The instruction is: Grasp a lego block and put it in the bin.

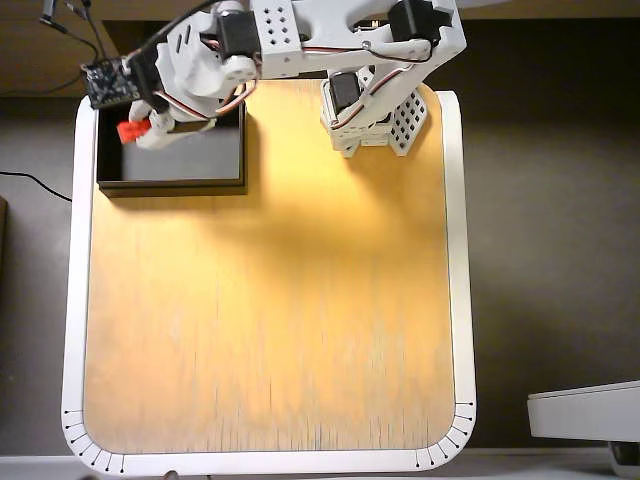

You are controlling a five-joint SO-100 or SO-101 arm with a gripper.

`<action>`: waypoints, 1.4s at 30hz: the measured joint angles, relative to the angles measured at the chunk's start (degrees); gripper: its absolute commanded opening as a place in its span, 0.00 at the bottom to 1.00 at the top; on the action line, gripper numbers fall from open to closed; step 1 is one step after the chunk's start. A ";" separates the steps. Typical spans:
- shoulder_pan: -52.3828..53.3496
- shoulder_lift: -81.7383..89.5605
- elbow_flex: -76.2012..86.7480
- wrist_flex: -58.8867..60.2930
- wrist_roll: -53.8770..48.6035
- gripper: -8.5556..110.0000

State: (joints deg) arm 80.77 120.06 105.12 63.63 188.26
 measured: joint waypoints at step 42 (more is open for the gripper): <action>4.57 -23.38 -0.53 7.29 8.61 0.08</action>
State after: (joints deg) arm 85.34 96.68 104.59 70.93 196.88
